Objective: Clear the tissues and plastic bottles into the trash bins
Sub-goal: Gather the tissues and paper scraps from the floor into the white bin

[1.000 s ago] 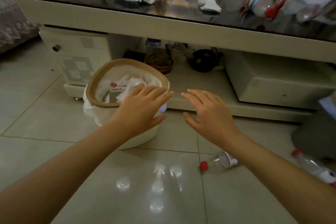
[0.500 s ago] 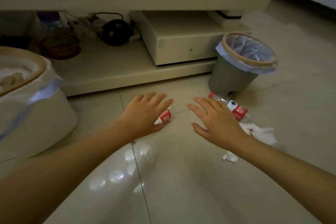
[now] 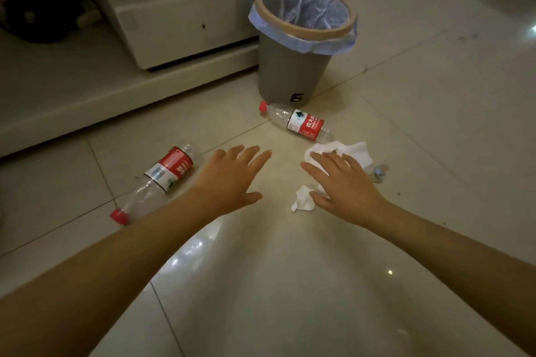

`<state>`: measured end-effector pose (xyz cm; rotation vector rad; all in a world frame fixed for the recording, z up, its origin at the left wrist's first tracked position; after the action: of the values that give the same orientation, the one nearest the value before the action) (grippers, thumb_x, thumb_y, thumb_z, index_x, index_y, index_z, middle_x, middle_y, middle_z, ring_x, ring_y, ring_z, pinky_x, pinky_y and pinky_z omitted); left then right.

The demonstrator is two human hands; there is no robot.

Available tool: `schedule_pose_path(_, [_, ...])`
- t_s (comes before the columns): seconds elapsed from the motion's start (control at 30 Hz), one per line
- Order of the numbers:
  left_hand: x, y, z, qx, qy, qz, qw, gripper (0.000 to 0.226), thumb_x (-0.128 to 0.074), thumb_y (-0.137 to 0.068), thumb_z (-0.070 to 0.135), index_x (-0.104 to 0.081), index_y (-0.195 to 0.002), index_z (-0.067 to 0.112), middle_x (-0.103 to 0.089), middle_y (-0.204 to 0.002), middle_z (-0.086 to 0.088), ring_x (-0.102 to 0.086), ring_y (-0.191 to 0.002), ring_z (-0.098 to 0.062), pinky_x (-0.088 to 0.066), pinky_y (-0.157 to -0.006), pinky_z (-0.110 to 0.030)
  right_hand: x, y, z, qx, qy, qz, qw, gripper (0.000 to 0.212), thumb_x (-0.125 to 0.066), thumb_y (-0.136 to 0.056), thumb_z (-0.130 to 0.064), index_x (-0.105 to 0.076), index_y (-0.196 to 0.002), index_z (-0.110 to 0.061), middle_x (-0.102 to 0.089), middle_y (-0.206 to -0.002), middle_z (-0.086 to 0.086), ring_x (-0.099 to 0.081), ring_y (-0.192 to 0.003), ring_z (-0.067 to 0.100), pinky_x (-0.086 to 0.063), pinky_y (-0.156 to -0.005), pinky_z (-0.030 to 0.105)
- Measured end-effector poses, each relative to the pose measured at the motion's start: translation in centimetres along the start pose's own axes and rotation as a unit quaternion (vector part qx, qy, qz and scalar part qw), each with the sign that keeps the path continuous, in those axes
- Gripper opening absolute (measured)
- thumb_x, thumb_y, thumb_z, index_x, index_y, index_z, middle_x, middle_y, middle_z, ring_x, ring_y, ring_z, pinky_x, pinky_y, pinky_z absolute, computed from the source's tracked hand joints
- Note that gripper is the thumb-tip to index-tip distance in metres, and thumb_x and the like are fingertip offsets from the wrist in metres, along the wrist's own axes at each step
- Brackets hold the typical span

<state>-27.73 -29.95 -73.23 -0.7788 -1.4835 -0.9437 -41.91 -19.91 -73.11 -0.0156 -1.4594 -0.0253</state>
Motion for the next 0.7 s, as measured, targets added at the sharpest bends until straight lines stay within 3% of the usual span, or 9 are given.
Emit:
schedule_pose_path(0.17, [-2.6, -2.9, 3.1, -0.015, 0.014, -0.028, 0.999, 0.093, -0.05, -0.088, 0.06, 0.01, -0.15, 0.027, -0.012, -0.159, -0.003, -0.019, -0.144, -0.026, -0.026, -0.111, -0.04, -4.4, 1.4, 5.7, -0.034, 0.009, -0.055, 0.998, 0.067, -0.08, -0.067, -0.037, -0.057, -0.126, -0.016, -0.057, -0.13, 0.017, -0.058, -0.114, 0.037, -0.044, -0.092, 0.056])
schedule_pose_path(0.33, [-5.3, -7.7, 6.0, -0.018, 0.016, -0.075, 0.997, 0.1, -0.057, -0.084, 0.059, 0.008, -0.151, 0.027, -0.012, -0.159, -0.003, -0.018, -0.144, -0.026, -0.025, -0.112, -0.042, -9.1, 1.5, 12.1, -0.083, 0.012, -0.103, 0.991, 0.066, -0.076, -0.072, -0.038, -0.056, -0.13, -0.013, -0.056, -0.131, 0.018, -0.056, -0.116, 0.038, -0.042, -0.093, 0.059])
schedule_pose_path(0.53, [-10.8, -14.1, 9.1, -0.038, 0.013, -0.135, 0.99, 0.124, -0.077, -0.067, 0.057, 0.012, -0.15, 0.029, -0.004, -0.16, -0.003, -0.011, -0.146, -0.026, -0.026, -0.112, -0.046, -14.3, 1.3, 15.4, -0.109, 0.0, -0.124, 0.986, 0.07, -0.077, -0.069, -0.046, -0.058, -0.128, -0.014, -0.056, -0.13, 0.02, -0.058, -0.113, 0.039, -0.044, -0.088, 0.061])
schedule_pose_path(0.7, [-11.6, -18.6, 10.7, -0.065, -0.02, -0.125, 0.99, 0.134, -0.074, -0.063, 0.066, 0.023, -0.146, 0.029, 0.018, -0.158, -0.008, 0.006, -0.147, -0.029, -0.02, -0.115, -0.05, -16.3, 0.8, 16.3, -0.132, -0.017, -0.131, 0.982, 0.081, -0.044, -0.076, -0.07, -0.044, -0.14, -0.019, -0.044, -0.143, 0.017, -0.047, -0.127, 0.037, -0.038, -0.095, 0.063])
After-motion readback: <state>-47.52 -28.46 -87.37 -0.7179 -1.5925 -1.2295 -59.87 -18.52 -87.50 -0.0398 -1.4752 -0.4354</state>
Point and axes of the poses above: each hand's wrist, its own y-axis away from the middle knuckle, its own x-axis out of the back of the hand, z = x × y, the point moved 8 cm from there along -y, towards the middle knuckle
